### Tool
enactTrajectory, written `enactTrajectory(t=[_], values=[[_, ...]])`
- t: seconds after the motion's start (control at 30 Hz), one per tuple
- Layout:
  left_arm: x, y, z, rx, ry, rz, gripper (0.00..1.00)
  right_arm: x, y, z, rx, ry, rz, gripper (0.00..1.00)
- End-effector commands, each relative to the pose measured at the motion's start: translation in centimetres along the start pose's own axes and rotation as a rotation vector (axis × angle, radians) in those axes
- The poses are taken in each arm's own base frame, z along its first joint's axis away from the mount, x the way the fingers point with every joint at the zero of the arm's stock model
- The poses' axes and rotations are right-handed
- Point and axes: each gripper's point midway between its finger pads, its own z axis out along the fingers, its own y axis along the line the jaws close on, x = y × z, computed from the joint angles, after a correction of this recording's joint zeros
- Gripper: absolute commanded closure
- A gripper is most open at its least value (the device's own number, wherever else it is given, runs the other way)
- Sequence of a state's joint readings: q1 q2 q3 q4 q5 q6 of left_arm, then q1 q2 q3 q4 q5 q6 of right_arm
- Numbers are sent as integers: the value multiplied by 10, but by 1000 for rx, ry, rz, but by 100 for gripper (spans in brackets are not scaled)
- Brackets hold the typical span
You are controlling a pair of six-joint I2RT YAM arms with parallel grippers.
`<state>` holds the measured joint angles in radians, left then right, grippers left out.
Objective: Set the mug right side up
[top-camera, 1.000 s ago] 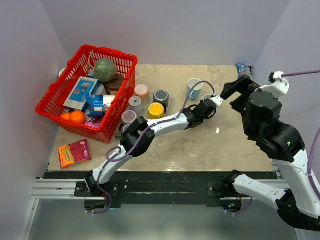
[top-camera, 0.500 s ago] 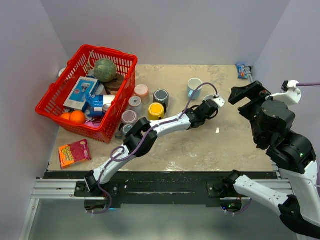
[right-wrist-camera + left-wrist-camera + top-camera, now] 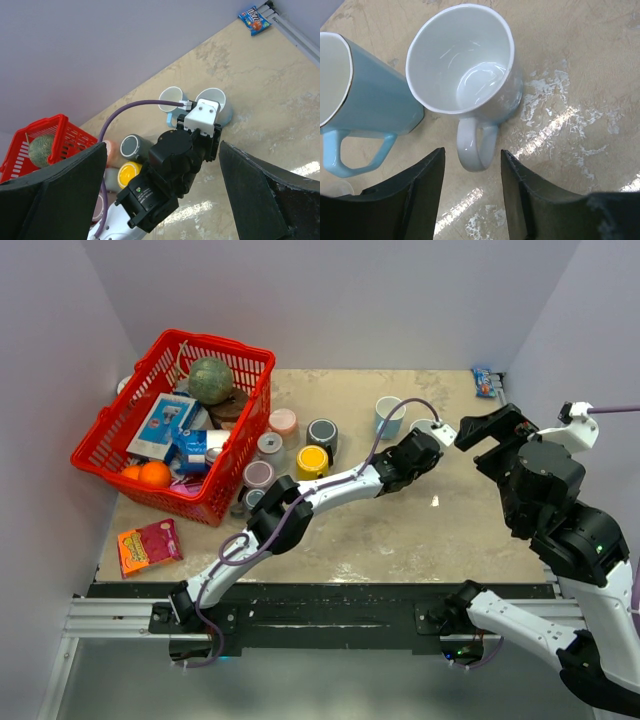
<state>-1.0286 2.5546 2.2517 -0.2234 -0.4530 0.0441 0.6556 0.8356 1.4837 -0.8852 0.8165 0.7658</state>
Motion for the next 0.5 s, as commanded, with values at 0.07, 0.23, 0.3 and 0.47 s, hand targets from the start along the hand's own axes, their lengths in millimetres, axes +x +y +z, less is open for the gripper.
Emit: enactTrajectory(t=[0.07, 0.23, 0.3, 0.47], values=[[-67, 23, -34, -9, -130, -101, 37, -6, 2, 1, 8, -19, 17, 3], [-75, 35, -73, 32, -172, -147, 22, -4, 10, 8, 10, -21, -3, 2], [-98, 48, -103, 51, -243, -166, 16, -7, 13, 10, 5, -33, -15, 2], [-99, 78, -144, 5, -260, -185, 10, -8, 35, 20, -50, -46, -16, 1]])
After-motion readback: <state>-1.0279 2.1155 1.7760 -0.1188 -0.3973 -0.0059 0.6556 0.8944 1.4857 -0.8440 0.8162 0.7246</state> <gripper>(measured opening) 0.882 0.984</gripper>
